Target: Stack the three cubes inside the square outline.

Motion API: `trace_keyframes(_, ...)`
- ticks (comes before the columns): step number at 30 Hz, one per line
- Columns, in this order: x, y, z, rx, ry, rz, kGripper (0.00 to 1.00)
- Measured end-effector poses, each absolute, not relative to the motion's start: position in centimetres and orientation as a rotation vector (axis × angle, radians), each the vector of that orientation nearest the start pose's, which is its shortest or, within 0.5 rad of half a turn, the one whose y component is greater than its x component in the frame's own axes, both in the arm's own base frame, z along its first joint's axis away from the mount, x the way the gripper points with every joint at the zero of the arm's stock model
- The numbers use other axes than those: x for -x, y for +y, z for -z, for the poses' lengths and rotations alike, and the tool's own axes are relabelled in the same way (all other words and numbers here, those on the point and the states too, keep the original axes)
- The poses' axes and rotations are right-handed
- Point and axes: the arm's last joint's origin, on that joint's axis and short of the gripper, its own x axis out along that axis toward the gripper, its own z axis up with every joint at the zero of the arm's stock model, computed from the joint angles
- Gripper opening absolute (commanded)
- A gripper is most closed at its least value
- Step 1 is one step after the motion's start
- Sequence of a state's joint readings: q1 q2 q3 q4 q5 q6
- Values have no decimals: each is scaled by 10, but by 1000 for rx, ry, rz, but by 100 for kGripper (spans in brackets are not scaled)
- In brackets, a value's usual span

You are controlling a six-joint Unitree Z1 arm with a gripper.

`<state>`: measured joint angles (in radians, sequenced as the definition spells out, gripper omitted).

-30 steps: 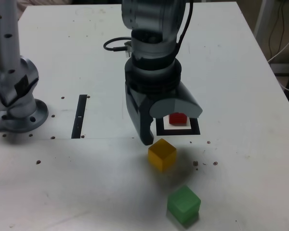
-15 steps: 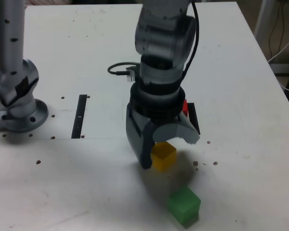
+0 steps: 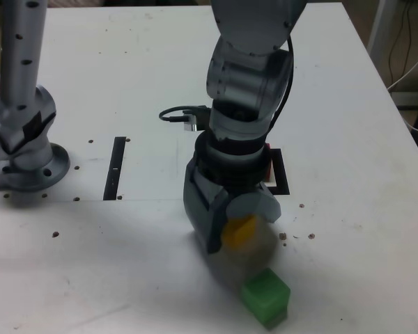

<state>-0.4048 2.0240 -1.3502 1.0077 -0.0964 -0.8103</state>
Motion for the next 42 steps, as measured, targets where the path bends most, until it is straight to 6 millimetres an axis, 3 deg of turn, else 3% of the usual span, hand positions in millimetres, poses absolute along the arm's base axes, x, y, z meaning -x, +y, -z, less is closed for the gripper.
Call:
trace_keyframes(16, -322, -135, -210, 361, 1675, -340, 42)
trace_keyframes(25, -323, -135, -212, 366, 1666, -335, 17)
trace_keyframes(33, -322, -134, -215, 354, 1653, -345, 14)
trace_keyframes(42, -315, -130, -234, 301, 1647, -325, 14)
